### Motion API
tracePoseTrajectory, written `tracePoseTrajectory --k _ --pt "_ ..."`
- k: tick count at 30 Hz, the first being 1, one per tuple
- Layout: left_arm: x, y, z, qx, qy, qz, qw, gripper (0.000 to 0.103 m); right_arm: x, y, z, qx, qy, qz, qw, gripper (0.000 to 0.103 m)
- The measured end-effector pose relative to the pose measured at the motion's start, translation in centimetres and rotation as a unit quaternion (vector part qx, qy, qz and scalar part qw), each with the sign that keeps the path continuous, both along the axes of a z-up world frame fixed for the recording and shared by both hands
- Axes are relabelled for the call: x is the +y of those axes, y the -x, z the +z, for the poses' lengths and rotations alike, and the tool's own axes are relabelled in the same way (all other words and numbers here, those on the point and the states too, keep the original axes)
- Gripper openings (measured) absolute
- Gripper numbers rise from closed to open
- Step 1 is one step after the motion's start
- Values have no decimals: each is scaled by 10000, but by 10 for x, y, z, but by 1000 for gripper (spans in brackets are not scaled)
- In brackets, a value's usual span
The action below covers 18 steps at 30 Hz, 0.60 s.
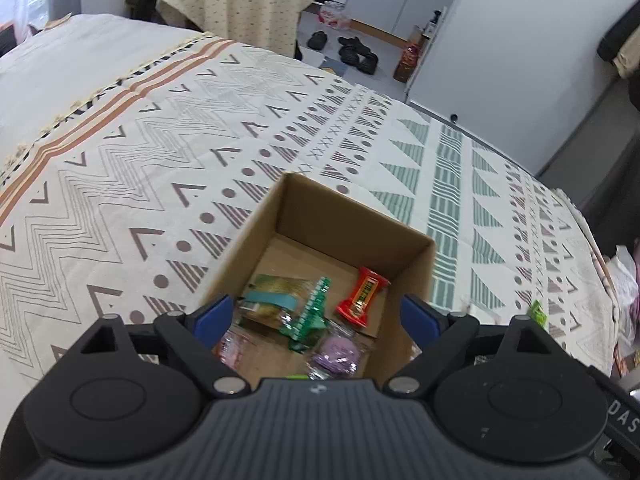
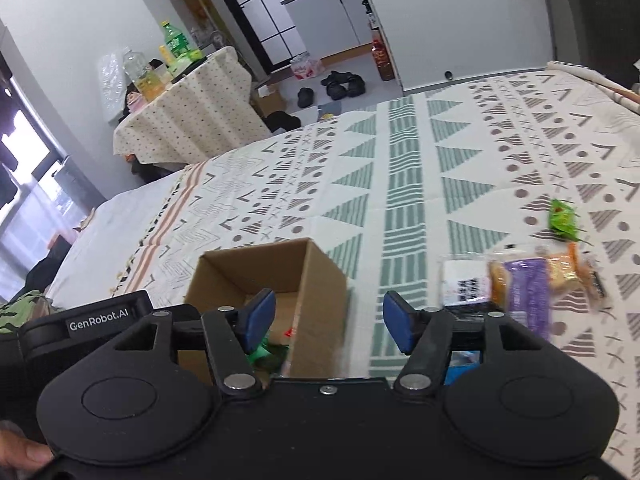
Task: Organize snacks
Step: 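Carry the biscuit and red candy into the cardboard box and open both grippers, then move both grippers back to the remaining snacks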
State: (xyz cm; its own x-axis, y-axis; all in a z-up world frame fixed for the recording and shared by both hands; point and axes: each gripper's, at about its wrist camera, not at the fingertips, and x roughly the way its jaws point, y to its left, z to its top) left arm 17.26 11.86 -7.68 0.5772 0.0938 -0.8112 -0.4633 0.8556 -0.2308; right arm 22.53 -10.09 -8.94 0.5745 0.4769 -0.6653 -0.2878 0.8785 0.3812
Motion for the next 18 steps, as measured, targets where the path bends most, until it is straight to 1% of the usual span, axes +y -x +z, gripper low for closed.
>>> tracePoseTrajectory --k 1,3,5,7,9,12,14,18 --pt "-4 0 1 -11 -7 -42 10000 94 -4 1 1 -21 18 -33 10000 70" --pt "-12 0 3 -46 -30 -134 9999 95 -13 4 3 -113 53 -86 9999 81" --pt "-22 0 5 -68 -88 -247 9996 100 -21 7 5 -189 91 -120 9997 86" --pt "-30 -1 6 -89 -143 -337 9993 103 -30 9 6 -229 99 -163 9996 90" --pt "-39 -2 7 -100 -139 -423 9990 103 -38 9 7 -264 112 -194 9994 97" --pt "-50 -3 9 -123 -124 -531 9984 103 -50 11 8 -317 146 -256 9991 103" --pt "-58 -3 10 -167 -199 -616 9978 103 -59 11 8 -330 163 -320 9988 103" --pt "-71 -5 10 -236 -191 -698 9971 103 -76 11 5 -341 239 -429 9982 103"
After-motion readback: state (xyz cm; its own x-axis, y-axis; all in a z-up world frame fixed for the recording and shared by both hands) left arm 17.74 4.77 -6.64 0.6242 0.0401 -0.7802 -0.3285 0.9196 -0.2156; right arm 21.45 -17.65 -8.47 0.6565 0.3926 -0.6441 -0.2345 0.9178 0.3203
